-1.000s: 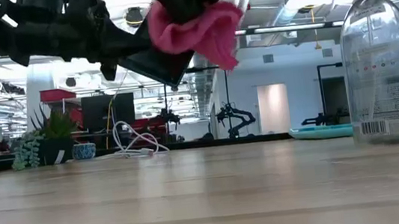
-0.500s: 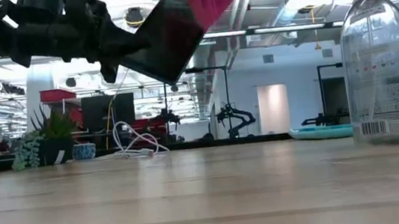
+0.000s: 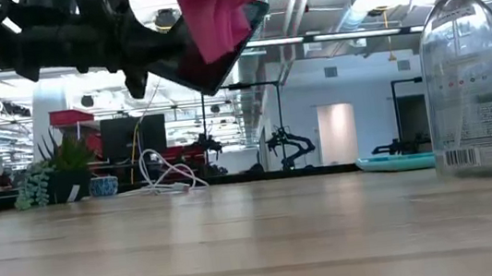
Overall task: Apply microfiber cloth
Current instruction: Wipe the front of the cellphone with the pink microfiber cloth
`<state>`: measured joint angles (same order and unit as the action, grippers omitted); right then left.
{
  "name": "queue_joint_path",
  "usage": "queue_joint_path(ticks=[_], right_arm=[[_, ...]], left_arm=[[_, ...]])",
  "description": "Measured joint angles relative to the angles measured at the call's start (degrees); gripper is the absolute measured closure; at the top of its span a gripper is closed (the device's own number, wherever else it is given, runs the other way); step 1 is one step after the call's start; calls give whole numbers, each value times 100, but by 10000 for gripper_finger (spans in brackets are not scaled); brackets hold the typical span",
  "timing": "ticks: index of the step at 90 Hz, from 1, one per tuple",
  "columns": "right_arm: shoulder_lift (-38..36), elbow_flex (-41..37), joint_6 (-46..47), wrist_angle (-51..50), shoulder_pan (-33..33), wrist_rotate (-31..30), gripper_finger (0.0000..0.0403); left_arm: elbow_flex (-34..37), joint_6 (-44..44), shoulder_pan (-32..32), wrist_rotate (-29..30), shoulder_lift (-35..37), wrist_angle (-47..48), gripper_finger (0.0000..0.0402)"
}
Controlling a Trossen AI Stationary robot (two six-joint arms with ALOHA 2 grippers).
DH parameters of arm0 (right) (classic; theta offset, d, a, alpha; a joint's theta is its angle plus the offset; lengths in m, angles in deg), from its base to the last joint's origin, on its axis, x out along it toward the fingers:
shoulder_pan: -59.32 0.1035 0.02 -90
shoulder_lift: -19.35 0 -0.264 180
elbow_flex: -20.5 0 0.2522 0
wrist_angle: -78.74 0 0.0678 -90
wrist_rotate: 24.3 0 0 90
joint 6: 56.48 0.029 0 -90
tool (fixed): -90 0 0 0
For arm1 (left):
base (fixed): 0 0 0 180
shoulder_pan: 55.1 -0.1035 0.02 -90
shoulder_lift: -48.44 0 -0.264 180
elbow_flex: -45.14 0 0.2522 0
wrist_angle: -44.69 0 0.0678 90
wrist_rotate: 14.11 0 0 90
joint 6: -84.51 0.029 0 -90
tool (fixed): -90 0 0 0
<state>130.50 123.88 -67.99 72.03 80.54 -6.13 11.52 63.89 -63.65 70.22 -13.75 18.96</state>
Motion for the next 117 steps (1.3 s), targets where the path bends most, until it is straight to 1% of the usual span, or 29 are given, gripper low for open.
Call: queue_joint_path(ticks=[5,9,12,17,21,26,34,39,42,44,49,56,60,66,71,76,82,85,93,98,106,112,117], right_arm=[[0,0,-264,330,67,-739,403],[-3,1,-501,520,94,-1205,403],[-7,3,-624,563,96,-1374,403],[-6,3,-679,517,118,-1352,403],[0,1,-618,450,128,-1141,403],[0,1,-367,275,106,-637,403],[-2,3,301,-246,4,513,403],[0,1,716,-677,-79,1126,403],[5,-2,886,-887,-115,1334,403],[9,-2,983,-995,-124,1365,403],[11,-4,1090,-1072,-127,1058,403],[11,-4,980,-864,-3,182,403],[11,-4,691,-568,103,-392,403],[11,-4,-35,49,249,-1150,403],[0,0,-525,465,307,-1351,403],[-7,7,-641,615,318,-1265,403],[-5,7,-460,474,285,-882,403],[-2,5,-310,250,253,-558,403],[-2,5,270,-558,94,564,403],[0,-1,685,-1023,-10,987,403],[4,-4,1094,-1474,-176,1102,403],[4,-2,1132,-1538,-281,946,403],[4,-2,1034,-1498,-365,697,403]], left_arm=[[0,-24,0,-3,0,-37,389],[0,-18,0,-37,0,-32,389],[0,-7,0,-54,0,-21,389],[0,-6,0,-59,0,-19,389],[0,-39,0,-66,0,-34,389],[0,-68,1,-73,0,-50,389],[0,-50,10,-93,0,-48,389],[0,-50,22,-94,0,-48,389],[0,-69,28,-94,0,-48,389],[0,-78,33,-94,0,-46,389],[0,-80,45,-96,0,-42,389],[0,-13,50,-98,0,-32,389],[0,2,50,-101,0,-27,389],[0,-3,50,-110,0,-20,389],[0,-5,50,-114,0,-9,389],[0,-2,50,-114,0,-2,389],[0,-2,50,-114,0,-2,389],[0,-3,50,-114,0,-2,389],[0,2,50,-114,0,-2,389],[0,67,50,-114,0,2,389],[0,140,50,-114,0,24,389],[0,190,50,-114,0,41,389],[0,237,50,-111,0,90,389]])
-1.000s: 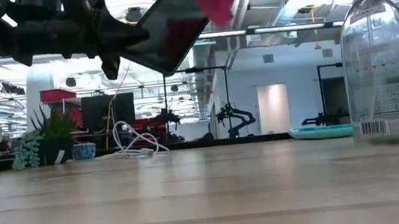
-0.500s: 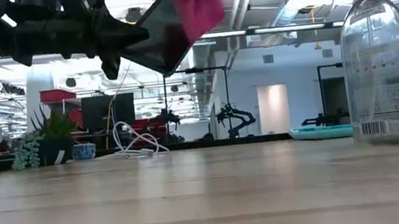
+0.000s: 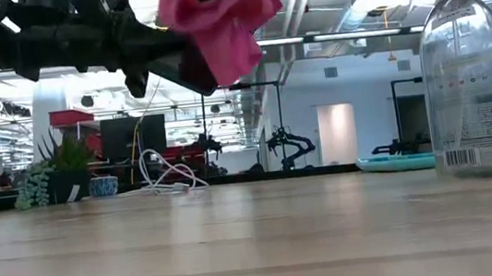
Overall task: Apply microfiber cloth
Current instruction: Wipe the front of the cellphone with the pink microfiber cloth
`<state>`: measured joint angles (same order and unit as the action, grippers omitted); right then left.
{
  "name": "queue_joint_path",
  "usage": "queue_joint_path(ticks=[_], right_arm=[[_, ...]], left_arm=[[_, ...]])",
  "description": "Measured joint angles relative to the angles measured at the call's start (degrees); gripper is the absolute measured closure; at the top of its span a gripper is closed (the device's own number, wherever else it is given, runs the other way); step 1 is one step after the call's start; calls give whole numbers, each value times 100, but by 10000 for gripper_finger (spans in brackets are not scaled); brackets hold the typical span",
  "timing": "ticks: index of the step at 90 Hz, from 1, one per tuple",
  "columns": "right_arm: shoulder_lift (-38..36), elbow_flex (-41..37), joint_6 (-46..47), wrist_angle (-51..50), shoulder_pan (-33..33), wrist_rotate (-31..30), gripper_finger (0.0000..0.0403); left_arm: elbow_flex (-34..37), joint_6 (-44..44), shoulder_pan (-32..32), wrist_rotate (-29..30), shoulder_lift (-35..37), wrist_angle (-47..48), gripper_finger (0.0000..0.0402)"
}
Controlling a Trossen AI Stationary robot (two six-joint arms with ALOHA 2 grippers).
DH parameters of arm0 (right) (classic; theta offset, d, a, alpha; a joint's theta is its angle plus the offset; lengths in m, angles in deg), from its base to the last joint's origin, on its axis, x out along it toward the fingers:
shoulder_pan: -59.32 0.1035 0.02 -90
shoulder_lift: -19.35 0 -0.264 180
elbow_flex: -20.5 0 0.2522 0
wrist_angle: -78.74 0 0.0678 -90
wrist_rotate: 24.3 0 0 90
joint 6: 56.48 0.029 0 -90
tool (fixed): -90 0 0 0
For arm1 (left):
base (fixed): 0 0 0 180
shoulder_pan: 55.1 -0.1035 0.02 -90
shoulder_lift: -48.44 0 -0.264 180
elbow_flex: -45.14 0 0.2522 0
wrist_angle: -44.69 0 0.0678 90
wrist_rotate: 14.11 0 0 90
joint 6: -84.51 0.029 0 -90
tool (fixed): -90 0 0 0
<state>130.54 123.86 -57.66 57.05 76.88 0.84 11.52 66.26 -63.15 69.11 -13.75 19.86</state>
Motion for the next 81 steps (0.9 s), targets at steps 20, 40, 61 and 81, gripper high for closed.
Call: queue_joint_path(ticks=[20,40,61,81], right_arm=[[-2,0,-473,426,-162,-1248,403],[36,7,140,-56,-545,920,403],[61,-1,1560,-1797,-1152,3232,403],[68,0,2258,-3097,-1130,3730,395]], left_arm=[[0,109,-143,7,0,128,389],[-2,384,-464,436,2,479,389],[-2,749,-810,846,4,1470,389],[0,862,-888,843,-4,2342,389]])
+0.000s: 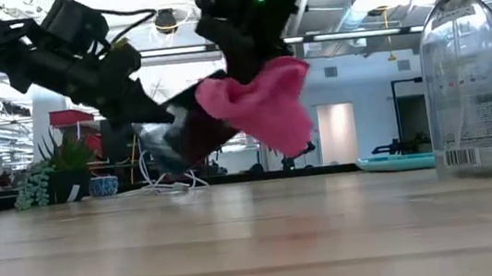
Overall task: Apply microfiber cloth
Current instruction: Wipe the front of the cellphone with the pink microfiber cloth, then spray the back of the cellphone using the spray bottle
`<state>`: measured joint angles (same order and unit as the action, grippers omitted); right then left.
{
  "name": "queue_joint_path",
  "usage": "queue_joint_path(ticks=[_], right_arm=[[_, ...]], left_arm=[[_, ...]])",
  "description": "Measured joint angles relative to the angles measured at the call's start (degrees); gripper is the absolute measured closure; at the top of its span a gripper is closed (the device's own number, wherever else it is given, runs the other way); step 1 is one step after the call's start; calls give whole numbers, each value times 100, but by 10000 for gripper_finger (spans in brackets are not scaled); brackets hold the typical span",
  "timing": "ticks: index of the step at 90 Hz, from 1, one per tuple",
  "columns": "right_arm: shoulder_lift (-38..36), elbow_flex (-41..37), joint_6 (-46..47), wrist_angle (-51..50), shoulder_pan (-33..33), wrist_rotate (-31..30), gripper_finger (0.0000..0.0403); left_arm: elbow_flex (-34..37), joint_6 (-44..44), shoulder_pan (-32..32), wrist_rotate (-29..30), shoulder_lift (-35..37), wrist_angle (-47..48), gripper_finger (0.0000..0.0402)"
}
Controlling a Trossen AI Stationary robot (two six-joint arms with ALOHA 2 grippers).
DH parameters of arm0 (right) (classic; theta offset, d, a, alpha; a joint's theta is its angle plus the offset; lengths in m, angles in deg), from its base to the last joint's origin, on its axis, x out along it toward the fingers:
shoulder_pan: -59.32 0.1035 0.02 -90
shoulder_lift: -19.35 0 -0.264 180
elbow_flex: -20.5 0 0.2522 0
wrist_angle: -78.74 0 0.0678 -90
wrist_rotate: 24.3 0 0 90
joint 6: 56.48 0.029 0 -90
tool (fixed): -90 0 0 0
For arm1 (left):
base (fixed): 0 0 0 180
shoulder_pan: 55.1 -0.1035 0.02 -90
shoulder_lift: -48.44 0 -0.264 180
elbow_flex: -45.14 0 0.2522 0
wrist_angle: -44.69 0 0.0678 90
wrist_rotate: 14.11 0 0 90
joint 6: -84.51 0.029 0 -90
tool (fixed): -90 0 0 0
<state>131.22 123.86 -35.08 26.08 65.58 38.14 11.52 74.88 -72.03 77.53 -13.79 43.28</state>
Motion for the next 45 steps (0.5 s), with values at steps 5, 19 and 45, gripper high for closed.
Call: queue_joint_path(ticks=[5,19,45], right_arm=[[-2,0,-3,-271,24,323,379],[2,0,-617,-433,-60,1205,304],[-158,0,-2320,-757,180,595,215]], left_arm=[[0,-8,2,-5,0,105,389],[0,-139,3,-6,0,150,389],[0,-152,-63,-380,135,287,389]])
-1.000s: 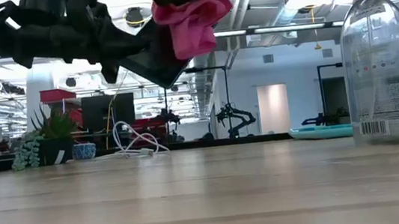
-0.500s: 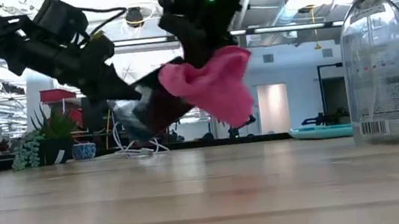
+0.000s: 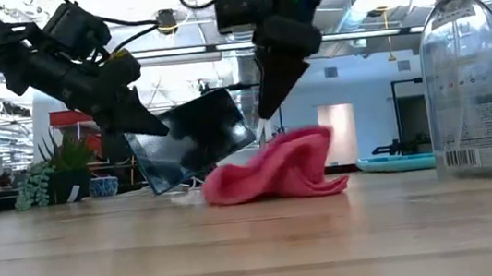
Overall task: Apply microfiber cloth
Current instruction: Spray the back of the cellphone using the spray bottle
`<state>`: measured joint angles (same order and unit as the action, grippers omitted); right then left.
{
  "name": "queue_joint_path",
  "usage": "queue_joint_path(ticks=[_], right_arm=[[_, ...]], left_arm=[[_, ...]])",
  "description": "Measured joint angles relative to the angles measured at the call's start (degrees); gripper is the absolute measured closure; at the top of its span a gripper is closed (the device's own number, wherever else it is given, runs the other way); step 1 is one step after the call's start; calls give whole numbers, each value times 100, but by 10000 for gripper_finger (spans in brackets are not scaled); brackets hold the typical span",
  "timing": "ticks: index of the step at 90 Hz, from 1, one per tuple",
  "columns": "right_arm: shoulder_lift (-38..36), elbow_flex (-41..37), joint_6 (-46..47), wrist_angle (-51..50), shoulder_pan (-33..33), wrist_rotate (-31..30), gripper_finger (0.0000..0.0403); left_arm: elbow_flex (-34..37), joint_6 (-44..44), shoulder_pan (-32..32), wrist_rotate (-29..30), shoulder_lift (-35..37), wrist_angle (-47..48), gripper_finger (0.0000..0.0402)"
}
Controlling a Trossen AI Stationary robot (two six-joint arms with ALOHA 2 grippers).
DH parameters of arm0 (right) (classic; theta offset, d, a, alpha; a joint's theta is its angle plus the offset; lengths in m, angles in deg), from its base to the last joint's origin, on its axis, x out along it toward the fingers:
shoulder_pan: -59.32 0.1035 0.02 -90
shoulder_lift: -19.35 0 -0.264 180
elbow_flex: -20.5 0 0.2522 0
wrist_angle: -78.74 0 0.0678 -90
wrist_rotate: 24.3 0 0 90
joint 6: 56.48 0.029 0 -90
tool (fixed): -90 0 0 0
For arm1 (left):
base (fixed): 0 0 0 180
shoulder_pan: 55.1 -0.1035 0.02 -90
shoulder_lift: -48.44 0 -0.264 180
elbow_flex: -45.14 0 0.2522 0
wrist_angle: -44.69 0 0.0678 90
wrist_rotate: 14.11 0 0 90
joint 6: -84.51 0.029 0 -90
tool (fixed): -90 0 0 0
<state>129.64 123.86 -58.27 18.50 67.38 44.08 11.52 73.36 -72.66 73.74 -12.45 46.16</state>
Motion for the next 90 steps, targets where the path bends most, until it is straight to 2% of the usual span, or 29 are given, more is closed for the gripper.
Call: queue_joint_path(ticks=[8,24,36,45,56,73,90], right_arm=[[-56,0,-301,2,201,-312,217],[-54,0,-964,168,775,-2101,235],[-40,0,-1325,222,1330,-2962,248],[-36,0,-2129,355,1720,-3543,254],[-36,0,-3333,789,1867,-3426,257],[-36,0,-5259,1755,1626,-2281,256],[-36,0,-6725,2541,1365,-2127,223]], left_arm=[[-2,-103,-98,-501,178,78,389],[-2,-341,-221,-2283,794,632,389],[0,-264,-221,-3446,1342,1376,389],[-1,-420,-219,-3998,1815,1695,389],[-2,-621,-216,-4205,2238,2127,389],[-2,-699,-214,-4247,2469,2487,389],[-1,-665,-214,-4197,2430,2545,389]])
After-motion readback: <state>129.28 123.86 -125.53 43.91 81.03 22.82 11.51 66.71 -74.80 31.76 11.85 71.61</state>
